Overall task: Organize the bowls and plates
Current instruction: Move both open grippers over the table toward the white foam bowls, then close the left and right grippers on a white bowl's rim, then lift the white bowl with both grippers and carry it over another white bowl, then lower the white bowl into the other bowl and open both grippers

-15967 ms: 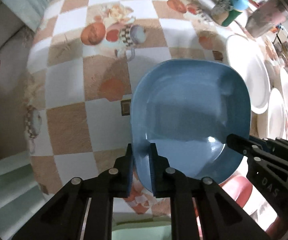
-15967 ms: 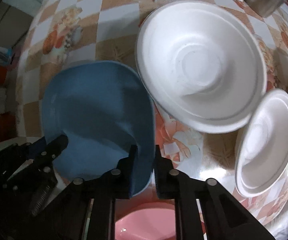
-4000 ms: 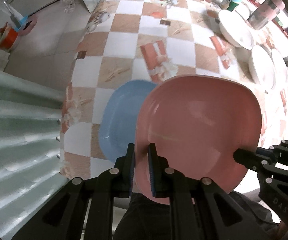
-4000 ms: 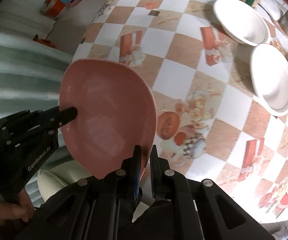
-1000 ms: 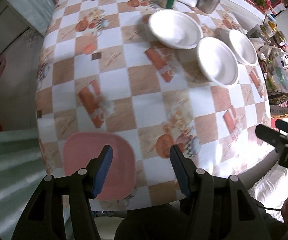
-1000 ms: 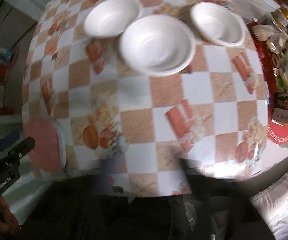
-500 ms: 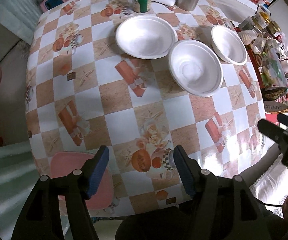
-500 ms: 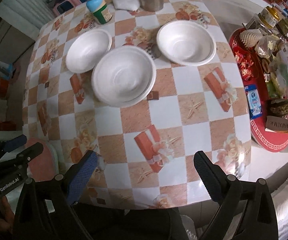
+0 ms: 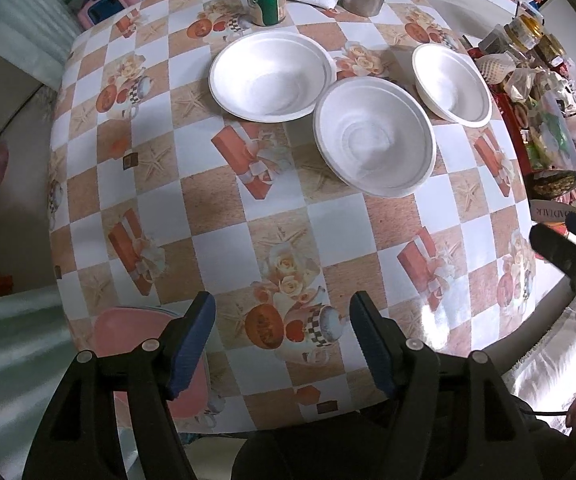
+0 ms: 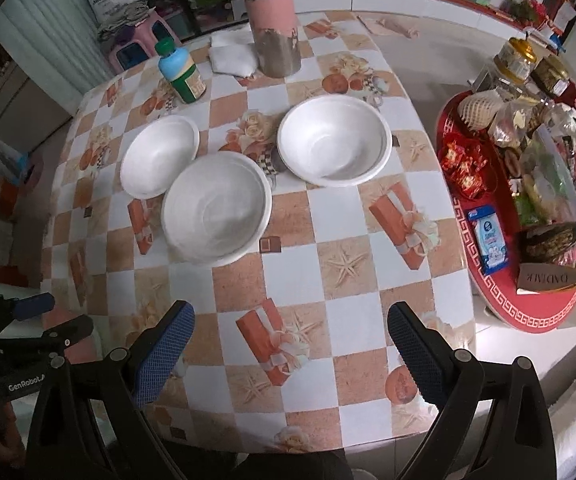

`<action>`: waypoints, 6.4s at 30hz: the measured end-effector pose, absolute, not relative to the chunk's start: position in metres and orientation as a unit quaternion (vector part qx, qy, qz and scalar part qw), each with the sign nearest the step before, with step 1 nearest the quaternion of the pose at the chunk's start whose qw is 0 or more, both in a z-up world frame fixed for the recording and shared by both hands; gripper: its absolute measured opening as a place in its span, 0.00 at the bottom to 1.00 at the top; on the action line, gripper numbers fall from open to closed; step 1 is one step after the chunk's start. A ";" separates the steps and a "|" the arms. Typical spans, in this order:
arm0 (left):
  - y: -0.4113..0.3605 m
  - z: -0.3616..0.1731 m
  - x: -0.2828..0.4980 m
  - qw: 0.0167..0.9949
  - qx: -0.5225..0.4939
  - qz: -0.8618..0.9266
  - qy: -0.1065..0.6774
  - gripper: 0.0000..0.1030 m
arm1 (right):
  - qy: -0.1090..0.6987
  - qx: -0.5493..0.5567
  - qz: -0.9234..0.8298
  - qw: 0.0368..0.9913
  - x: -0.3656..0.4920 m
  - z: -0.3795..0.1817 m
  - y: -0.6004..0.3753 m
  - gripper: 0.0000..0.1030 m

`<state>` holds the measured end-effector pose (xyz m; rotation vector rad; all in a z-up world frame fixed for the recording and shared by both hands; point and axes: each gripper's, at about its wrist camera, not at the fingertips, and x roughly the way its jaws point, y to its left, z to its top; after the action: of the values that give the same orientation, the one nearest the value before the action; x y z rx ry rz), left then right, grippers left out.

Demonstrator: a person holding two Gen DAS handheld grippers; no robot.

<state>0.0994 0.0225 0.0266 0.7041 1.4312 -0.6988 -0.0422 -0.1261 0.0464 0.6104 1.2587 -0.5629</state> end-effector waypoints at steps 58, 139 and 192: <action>0.024 0.030 0.118 0.663 0.299 -0.275 0.629 0.71 | 0.623 0.278 -0.194 0.705 -0.020 0.013 -0.122 0.95; -0.047 -0.031 0.143 0.615 0.271 -0.335 0.661 0.17 | 0.643 0.301 -0.179 0.681 0.053 -0.043 -0.151 0.17; -0.025 0.005 0.261 0.690 0.191 -0.257 0.648 0.17 | 0.624 0.245 -0.206 0.713 0.190 0.014 -0.173 0.83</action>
<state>0.2612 -0.0251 0.0054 0.4270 1.4498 -0.5754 0.1898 -0.1734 0.0135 0.5429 1.3826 -0.4575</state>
